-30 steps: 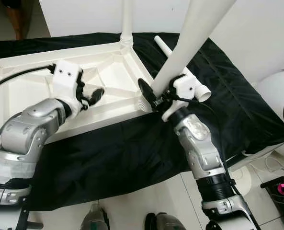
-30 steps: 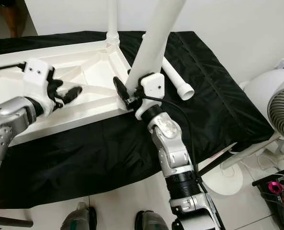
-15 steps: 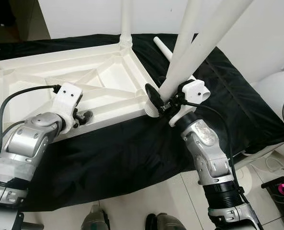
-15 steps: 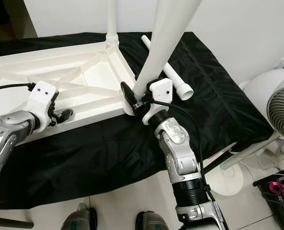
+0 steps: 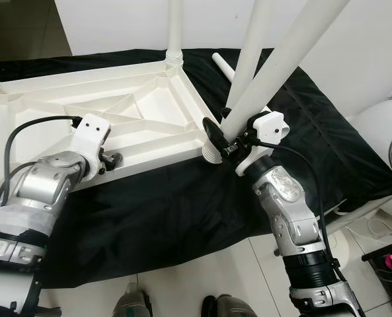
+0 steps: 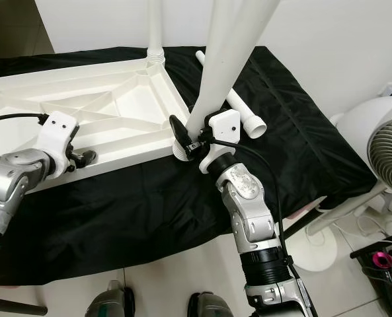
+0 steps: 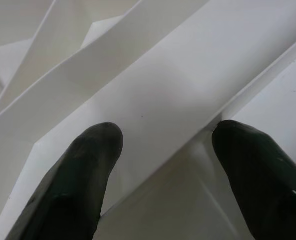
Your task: Building children table
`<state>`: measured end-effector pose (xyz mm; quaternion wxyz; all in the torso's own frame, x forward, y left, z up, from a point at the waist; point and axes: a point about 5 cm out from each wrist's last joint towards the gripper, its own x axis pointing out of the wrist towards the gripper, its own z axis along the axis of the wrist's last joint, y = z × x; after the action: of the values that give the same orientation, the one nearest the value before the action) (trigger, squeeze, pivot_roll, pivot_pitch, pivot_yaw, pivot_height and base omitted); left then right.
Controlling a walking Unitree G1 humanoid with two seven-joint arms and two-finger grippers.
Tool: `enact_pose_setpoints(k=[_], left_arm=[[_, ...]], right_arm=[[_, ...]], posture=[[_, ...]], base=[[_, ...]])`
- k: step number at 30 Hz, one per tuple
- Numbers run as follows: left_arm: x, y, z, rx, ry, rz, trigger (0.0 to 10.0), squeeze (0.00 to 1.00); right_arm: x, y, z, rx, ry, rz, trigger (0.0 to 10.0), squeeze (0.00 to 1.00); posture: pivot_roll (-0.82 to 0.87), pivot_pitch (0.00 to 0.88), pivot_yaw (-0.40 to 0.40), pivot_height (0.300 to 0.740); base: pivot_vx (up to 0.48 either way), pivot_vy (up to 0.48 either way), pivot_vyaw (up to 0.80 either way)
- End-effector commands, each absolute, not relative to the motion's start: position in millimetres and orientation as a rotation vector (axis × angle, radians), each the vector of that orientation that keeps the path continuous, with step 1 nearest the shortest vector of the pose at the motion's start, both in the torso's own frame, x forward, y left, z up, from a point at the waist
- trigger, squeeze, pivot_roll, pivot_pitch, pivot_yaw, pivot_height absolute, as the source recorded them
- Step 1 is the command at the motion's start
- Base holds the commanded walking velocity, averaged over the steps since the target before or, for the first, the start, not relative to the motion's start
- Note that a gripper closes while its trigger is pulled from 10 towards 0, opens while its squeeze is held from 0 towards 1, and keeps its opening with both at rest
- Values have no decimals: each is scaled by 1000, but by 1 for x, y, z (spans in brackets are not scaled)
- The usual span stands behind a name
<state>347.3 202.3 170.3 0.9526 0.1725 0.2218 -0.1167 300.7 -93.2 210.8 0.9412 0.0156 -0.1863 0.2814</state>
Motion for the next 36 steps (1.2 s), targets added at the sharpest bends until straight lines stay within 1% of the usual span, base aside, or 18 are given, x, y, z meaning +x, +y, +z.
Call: enact_pose_setpoints(k=[1,2,3,4,6,7,15,23,24,25,26,31,32,36], left_arm=[[349,204,170,375,454,-224,7569,0],[350,203,170,381,455,-234,4745,0],[350,203,170,381,455,-234,4745,0],[351,200,170,387,458,-273,627,0],[351,199,170,389,459,-285,627,0],[351,198,170,393,460,-305,0,0],[349,194,170,399,464,-340,0,0],[348,185,168,389,461,-389,0,0],[348,184,170,391,440,-399,10000,0],[348,184,170,391,440,-399,10000,0],[349,184,172,375,430,-405,10000,1000],[351,183,180,335,406,-411,10000,1000],[351,179,190,282,372,-459,10000,1000],[351,176,195,257,357,-489,10000,1000]], right_arm=[[299,-96,215,22,-396,567,10000,0],[299,-96,215,21,-395,566,10000,0],[299,-96,215,21,-395,566,10000,0],[299,-98,214,17,-393,561,10000,0],[299,-98,214,15,-393,560,10000,0],[299,-98,214,13,-392,560,10000,0],[299,-98,214,4,-390,563,10000,0],[298,-98,213,-4,-387,564,10000,0],[298,-98,213,-3,-388,563,10000,0],[298,-98,213,-3,-388,563,10000,0],[298,-97,213,-2,-389,563,10000,0],[299,-97,213,-1,-391,564,10000,0],[299,-96,214,0,-393,563,10000,0],[300,-96,214,0,-393,561,10000,0]], posture=[[-48,73,-7,740],[-49,76,-5,740],[-49,76,-5,740],[-49,76,-5,740],[-49,76,-5,740],[-49,76,-5,740],[-50,89,0,740],[-49,92,1,740],[-49,92,1,740],[-49,92,1,740],[-49,92,1,740],[-46,88,3,740],[-46,87,4,740],[-44,86,4,740]], base=[[0,0,0],[0,0,0],[0,0,0],[0,0,0],[0,0,0],[0,0,0],[0,0,0],[0,0,0],[0,0,0],[0,0,0],[0,0,0],[0,0,0],[0,0,0],[0,0,0]])
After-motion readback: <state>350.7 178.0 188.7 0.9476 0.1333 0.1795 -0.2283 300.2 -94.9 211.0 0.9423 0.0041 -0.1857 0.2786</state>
